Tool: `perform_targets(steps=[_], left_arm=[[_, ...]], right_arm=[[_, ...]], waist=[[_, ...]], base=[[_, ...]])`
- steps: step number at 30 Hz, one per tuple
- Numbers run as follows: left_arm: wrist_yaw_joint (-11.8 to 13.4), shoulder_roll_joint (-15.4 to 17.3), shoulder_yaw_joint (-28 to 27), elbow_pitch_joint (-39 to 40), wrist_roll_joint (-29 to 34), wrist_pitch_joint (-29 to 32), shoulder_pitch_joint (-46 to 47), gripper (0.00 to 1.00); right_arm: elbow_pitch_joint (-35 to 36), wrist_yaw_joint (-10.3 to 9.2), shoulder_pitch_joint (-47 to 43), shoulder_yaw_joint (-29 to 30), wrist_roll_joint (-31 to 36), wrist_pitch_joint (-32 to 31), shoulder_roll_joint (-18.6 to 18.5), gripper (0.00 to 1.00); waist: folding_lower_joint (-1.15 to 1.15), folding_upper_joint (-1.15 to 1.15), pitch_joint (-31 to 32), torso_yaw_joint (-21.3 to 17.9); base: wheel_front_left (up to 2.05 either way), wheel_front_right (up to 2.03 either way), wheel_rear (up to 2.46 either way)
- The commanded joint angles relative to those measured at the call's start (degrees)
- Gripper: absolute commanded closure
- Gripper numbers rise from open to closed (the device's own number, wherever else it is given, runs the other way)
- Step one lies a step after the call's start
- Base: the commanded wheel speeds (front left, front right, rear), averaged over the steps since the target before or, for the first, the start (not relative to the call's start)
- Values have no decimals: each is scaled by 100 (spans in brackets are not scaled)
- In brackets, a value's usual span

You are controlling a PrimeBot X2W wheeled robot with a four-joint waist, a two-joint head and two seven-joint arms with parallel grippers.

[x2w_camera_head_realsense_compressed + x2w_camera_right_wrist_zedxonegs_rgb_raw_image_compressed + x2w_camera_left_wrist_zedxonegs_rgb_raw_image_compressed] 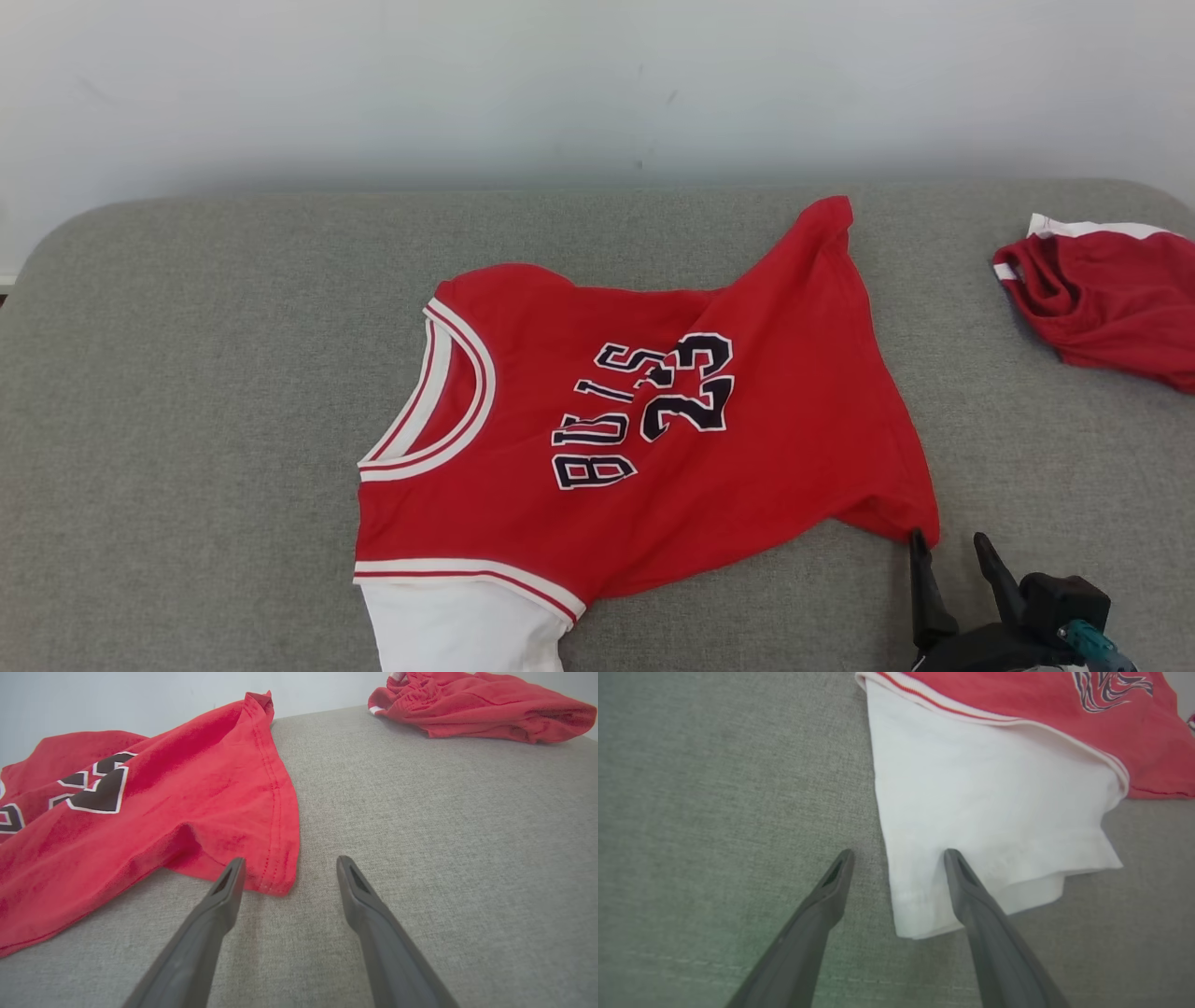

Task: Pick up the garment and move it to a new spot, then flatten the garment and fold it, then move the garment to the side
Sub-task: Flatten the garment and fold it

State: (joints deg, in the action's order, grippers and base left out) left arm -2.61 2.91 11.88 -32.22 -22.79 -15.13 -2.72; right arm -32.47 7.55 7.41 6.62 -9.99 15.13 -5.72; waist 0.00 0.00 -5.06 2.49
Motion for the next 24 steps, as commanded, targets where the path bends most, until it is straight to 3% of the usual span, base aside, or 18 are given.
perform_targets(steps=[1,5,6,7,8,9,15,24], left_arm=[[-38,-5,22,-80,-77,-1,121,0],[-126,-17,238,-419,-298,35,293,0],[-158,-29,301,-517,-365,43,329,0],[-183,-36,373,-630,-418,58,363,51],[-203,-41,438,-721,-454,74,404,78],[-227,-53,479,-769,-499,73,440,100],[-225,-35,379,-555,-586,29,381,100],[-175,-3,-421,1026,-248,-7,-141,100]], right_arm=[[-86,-16,93,-3,-3,-3,-14,0],[-519,-16,337,-71,-18,-3,-36,0],[-637,-16,388,-67,-62,-3,-28,18],[-754,-16,419,-97,-81,-3,-21,95],[-828,-16,451,-118,-100,-3,-35,100],[-861,-16,485,-135,-120,-3,-45,100],[-511,-16,241,-105,-211,-3,-83,100],[709,-16,-460,-306,-390,-3,-406,100]], waist=[[0,0,-42,14],[0,0,-80,43],[0,0,-79,55],[0,0,-72,69],[0,0,-58,89],[0,0,-49,99],[0,0,57,123],[0,0,148,61]], base=[[0,0,0],[0,0,0],[0,0,0],[0,0,0],[0,0,0],[0,0,0],[0,0,0],[0,0,0]])
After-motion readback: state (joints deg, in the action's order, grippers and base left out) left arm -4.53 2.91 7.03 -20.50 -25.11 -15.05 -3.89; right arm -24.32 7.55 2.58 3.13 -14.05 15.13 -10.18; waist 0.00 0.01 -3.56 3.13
